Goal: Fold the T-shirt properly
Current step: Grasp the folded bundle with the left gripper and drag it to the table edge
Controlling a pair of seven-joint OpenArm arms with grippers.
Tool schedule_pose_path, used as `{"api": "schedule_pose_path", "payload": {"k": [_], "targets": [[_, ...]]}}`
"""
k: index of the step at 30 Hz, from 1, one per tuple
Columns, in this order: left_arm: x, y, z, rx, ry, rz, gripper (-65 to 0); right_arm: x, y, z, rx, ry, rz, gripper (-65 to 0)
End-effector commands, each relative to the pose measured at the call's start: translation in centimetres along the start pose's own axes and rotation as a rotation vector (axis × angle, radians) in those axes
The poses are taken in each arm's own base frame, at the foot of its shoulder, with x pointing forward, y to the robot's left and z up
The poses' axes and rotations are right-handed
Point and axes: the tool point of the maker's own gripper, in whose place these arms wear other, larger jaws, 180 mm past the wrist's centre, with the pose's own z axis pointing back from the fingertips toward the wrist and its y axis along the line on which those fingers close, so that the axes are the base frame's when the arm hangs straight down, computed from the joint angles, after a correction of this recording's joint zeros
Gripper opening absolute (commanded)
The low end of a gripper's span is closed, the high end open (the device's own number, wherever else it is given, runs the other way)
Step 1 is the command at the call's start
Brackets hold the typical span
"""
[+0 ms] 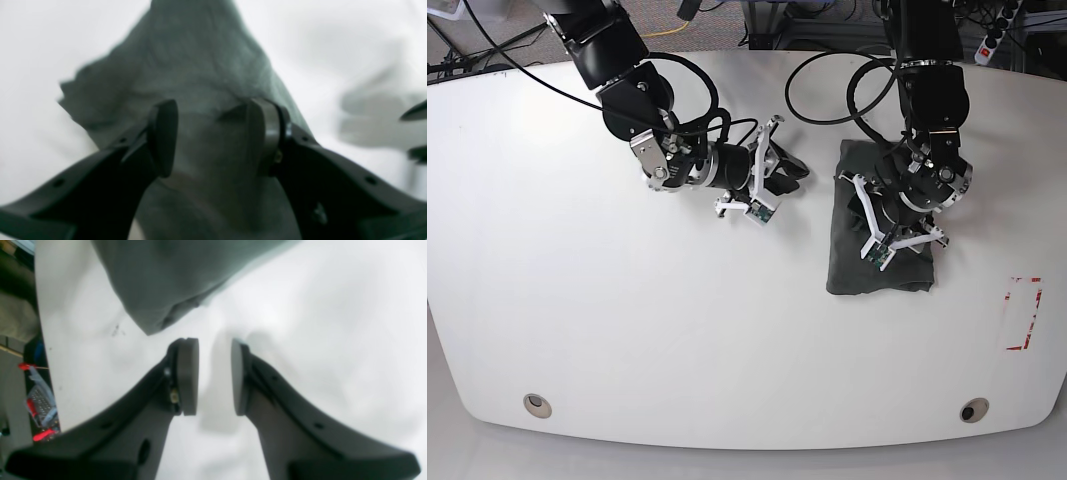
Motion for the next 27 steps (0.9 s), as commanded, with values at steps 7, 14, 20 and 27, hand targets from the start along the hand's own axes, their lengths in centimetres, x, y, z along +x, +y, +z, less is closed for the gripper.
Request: {"api": "schedule_pose_path", "payload": {"k": [7, 14, 20, 27], "targets": [[-4.4, 1.4, -0.8, 0.025, 0.085, 0.123, -33.9, 2.7, -5.2, 4.3, -0.144, -0.115, -0.031, -49.5], [-9.2, 4.4, 0.1, 0.03, 0.178, 0.135, -34.0, 2.5, -7.8, 7.6, -0.19, -0.142, -0.093, -49.6], [-13.6, 9.2, 2.1, 0.101, 0.263, 0.175, -34.2, 2.5, -9.4, 10.1, -0.213, -0.176, -0.128, -49.6], [-18.3, 16.6, 5.6, 0.224, 0.321, 0.227, -34.3, 1.6, -9.8, 11.3, -0.219, -0.164, -0.143, -49.8]]}}
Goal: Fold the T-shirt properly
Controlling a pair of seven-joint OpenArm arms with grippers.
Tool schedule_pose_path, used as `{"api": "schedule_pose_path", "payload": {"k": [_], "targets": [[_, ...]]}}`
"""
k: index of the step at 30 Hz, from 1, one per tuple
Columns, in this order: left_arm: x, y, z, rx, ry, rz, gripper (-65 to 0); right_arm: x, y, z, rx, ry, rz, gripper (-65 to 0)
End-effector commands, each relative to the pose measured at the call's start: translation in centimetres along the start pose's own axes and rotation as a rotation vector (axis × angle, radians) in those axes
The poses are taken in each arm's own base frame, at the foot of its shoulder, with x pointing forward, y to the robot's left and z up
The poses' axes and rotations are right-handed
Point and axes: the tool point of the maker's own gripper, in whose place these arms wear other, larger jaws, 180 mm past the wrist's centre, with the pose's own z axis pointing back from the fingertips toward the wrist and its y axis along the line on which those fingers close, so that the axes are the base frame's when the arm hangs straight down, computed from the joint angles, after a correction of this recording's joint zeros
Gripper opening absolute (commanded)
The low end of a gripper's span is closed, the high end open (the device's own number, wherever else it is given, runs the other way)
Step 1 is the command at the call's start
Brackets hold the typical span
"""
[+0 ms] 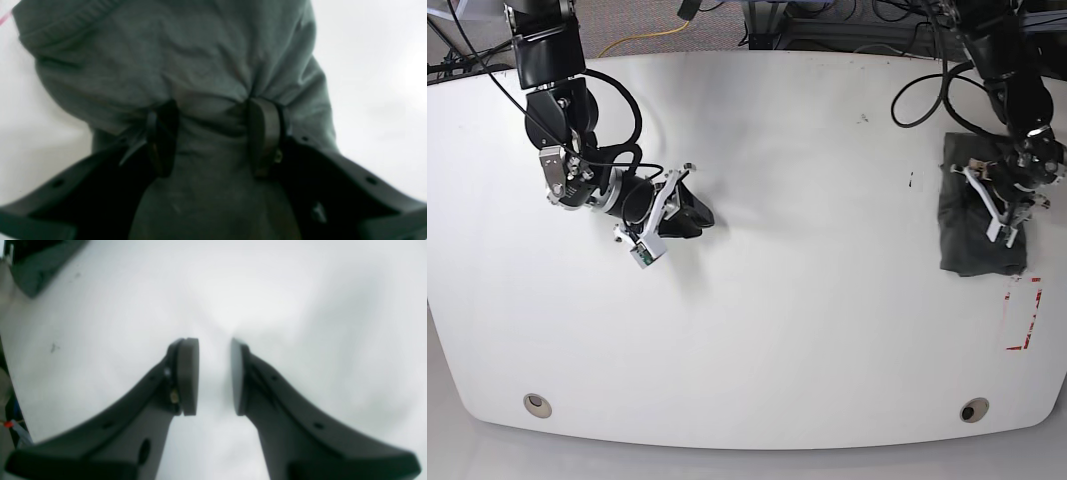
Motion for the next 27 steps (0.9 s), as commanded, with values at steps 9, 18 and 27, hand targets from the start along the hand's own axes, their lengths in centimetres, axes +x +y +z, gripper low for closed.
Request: {"api": "schedule_pose_path", "payload": {"k": [9, 18, 27], "targets": [[-7.0, 11.6, 3.1, 0.177, 0.148, 0.081, -34.3, 0.6, -0.3, 1.0, -0.007, -0.045, -0.006, -49.8], [-3.4, 15.3, 5.8, 0.271, 0.064, 0.035, -34.3, 0.2, -0.1, 1.0, -0.005, -0.04, -0.012, -49.8], [2.7, 12.5, 6.9, 0.301, -0.102, -0.05, -34.4, 0.0, -1.5, 1.4, -0.067, -0.027, 0.057, -49.8]]}}
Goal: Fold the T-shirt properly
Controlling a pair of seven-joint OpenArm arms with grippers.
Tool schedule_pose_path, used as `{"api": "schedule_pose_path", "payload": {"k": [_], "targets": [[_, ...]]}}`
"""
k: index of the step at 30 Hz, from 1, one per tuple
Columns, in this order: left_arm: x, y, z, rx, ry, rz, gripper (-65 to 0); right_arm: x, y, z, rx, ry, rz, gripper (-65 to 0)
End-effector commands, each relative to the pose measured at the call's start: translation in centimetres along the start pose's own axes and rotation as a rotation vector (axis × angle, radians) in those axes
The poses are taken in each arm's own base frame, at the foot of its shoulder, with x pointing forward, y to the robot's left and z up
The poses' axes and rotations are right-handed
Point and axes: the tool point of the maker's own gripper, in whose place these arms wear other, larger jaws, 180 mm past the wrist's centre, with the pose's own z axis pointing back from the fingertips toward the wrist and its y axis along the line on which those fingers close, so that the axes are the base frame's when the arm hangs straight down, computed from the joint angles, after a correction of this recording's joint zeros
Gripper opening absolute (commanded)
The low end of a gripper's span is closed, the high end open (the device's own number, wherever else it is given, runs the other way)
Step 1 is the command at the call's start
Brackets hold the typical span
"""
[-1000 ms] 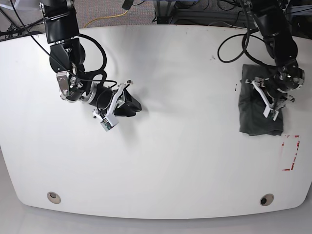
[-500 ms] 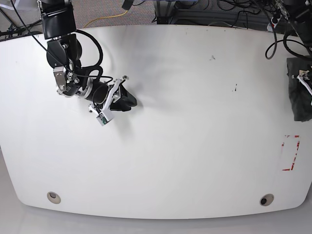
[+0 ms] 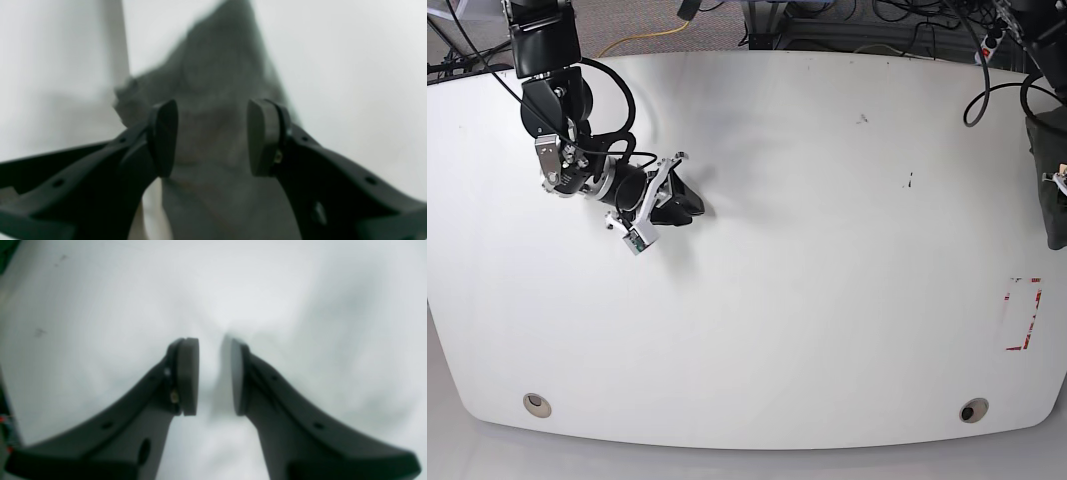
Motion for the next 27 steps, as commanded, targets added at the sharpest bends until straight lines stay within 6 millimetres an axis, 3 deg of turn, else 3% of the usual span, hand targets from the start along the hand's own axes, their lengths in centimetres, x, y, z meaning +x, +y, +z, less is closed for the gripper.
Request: {"api": "schedule_pose_path", "payload": {"k": [1, 7, 10, 15, 19, 21, 27], "targets": [[3.4, -0.8, 1.0, 0.013, -0.107, -0.013, -34.4, 2.1, -1.1, 0.5, -0.046, -0.063, 0.073, -49.8], [7.5, -7.8, 1.9, -0.073, -0.279, -0.013, -34.4, 1.8, -2.3, 0.4, -0.162, -0.112, 0.235, -49.3], [9.2, -13.2, 2.2, -0.157, -0.427, 0.018, -34.4, 1.6, -4.8, 1.8, -0.296, -0.179, 0.244, -49.1], [8.8, -17.8, 1.7, -0.134, -0.552, 0.155, -34.4, 1.0, -7.5, 3.7, -0.423, -0.279, 0.237, -49.1], [7.9, -20.2, 3.0, -0.096, -0.606, 0.195, -34.4, -0.3, -8.5, 5.6, -0.481, -0.327, 0.207, -49.1], [7.3, -21.6, 4.4, -0.094, -0.62, 0.208, -34.4, -2.2, -8.4, 6.3, -0.492, -0.298, 0.184, -49.1], [4.6, -25.7, 8.7, -0.152, -0.594, 0.249, -34.4, -5.3, -6.3, 8.9, -0.469, -0.281, 0.127, -49.1]]}}
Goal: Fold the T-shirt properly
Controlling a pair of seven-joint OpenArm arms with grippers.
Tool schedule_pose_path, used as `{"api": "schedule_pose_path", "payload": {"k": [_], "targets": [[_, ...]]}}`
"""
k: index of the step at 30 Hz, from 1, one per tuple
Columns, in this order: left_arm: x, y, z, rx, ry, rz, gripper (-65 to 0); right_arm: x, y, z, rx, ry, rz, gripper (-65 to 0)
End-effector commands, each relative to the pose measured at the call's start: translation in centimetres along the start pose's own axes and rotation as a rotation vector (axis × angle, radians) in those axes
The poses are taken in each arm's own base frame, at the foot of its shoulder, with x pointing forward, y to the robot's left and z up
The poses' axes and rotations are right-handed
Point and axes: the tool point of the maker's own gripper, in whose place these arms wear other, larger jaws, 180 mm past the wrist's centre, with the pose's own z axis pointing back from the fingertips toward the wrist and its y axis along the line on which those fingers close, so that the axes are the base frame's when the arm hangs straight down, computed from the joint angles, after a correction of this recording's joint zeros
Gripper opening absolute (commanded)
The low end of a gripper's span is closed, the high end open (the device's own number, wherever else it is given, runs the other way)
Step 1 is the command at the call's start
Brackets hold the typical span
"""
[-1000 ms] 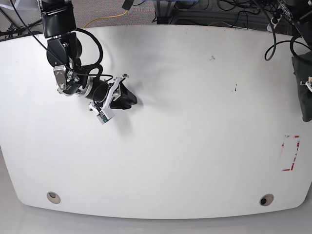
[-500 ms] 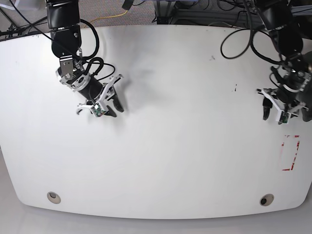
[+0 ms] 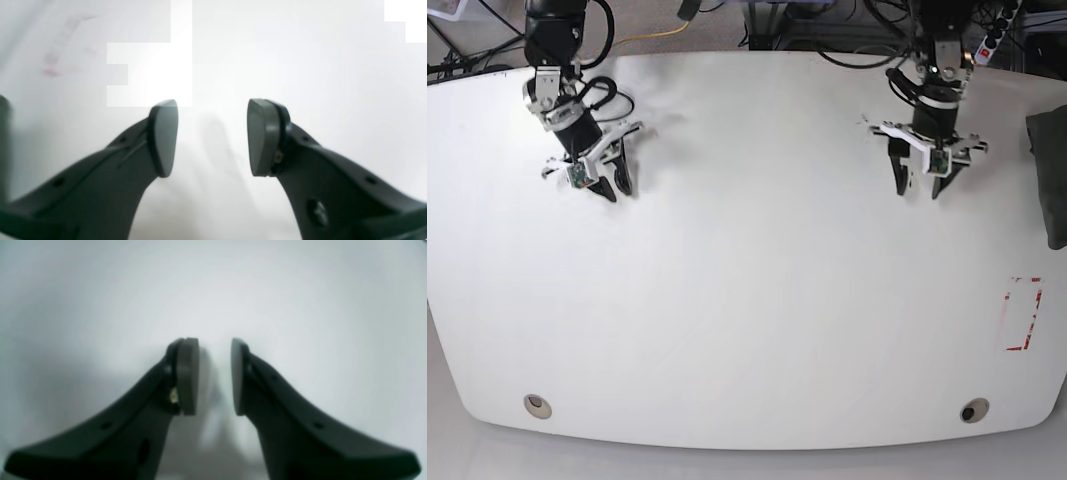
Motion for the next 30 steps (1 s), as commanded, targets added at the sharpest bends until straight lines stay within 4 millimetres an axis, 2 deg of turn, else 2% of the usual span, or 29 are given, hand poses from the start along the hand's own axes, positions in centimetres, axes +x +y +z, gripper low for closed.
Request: {"api": "schedule_pose_path", "payload": {"k": [1, 3, 7, 12, 14, 16, 22, 24, 29, 30], "targets": [[1.7, -0.8, 1.6, 0.004, -0.052, 0.022, -34.4, 1.8, -0.4, 1.9, 0.0, -0.075, -0.006, -49.1], [1.3, -2.3, 3.6, -0.008, -0.03, 0.051, -34.4, 0.7, 0.3, 3.5, 0.012, -0.051, -0.027, -49.1], [-0.2, -4.5, 8.0, -0.032, 0.048, 0.09, -34.4, -1.0, 0.1, 7.3, -0.032, -0.017, -0.082, -49.1], [-3.2, -5.6, 13.0, -0.041, 0.187, 0.12, -34.4, -3.4, 2.5, 11.1, -0.023, 0.049, -0.145, -49.3], [-4.2, -5.9, 14.4, -0.044, 0.231, 0.125, -34.4, -4.4, 3.1, 12.4, -0.023, 0.081, -0.166, -49.3], [-5.9, -6.2, 16.8, -0.051, 0.311, 0.128, -34.4, -5.8, 4.5, 14.2, -0.024, 0.121, -0.224, -49.6], [-8.4, -6.7, 21.3, -0.066, 0.446, 0.131, -34.4, -8.9, 7.2, 18.3, -0.019, 0.231, -0.302, -49.6], [-9.8, -7.0, 23.1, -0.073, 0.508, 0.138, -34.4, -10.0, 8.5, 20.0, -0.018, 0.277, -0.337, -49.6], [-13.6, -7.7, 25.6, -0.087, 0.62, 0.153, -34.4, -11.8, 10.7, 22.4, -0.021, 0.35, -0.391, -49.6], [-14.9, -7.8, 26.2, -0.095, 0.654, 0.153, -34.4, -12.9, 11.1, 23.2, -0.027, 0.383, -0.412, -49.6]]}}
